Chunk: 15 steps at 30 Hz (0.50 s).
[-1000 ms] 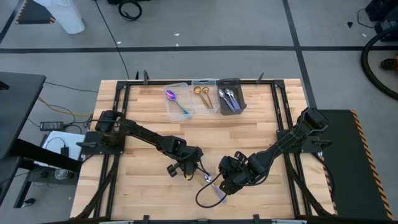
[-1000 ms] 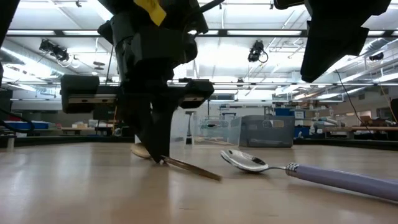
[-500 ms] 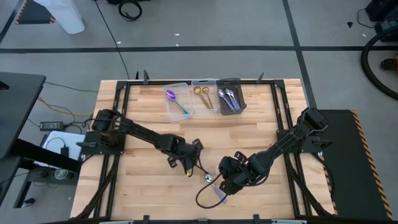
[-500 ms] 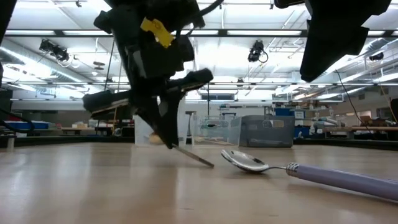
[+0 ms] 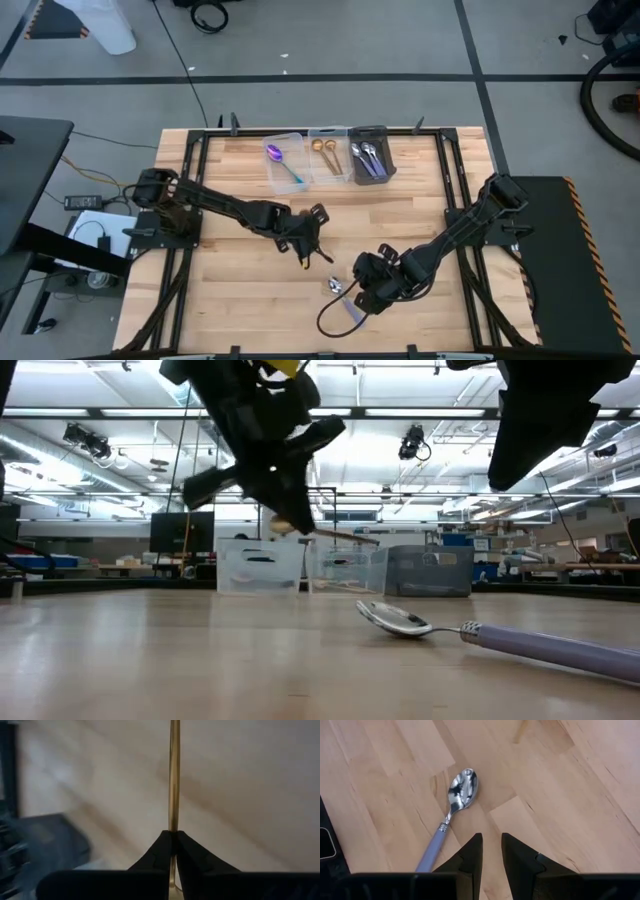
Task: Sort silverware by color (type)
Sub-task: Put the gold spoon into the right transparent bin
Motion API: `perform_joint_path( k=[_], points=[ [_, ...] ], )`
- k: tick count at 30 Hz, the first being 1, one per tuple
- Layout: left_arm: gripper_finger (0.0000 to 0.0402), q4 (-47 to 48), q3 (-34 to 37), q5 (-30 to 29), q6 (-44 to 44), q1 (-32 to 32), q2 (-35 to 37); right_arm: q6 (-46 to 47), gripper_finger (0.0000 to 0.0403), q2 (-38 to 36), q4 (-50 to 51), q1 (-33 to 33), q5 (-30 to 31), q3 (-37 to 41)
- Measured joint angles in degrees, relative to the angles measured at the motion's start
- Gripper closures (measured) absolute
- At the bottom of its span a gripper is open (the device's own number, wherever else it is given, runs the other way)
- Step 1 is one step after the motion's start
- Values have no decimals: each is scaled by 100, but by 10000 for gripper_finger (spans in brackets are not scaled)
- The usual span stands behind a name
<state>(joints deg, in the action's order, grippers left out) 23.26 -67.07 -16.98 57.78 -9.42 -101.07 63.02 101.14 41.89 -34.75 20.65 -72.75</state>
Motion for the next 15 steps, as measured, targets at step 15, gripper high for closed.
perform_joint_path(
  k=[15],
  points=[
    [379,-1502,-2,-869,1805,604,35,38,321,-2,115,-262,675,0]
  ],
)
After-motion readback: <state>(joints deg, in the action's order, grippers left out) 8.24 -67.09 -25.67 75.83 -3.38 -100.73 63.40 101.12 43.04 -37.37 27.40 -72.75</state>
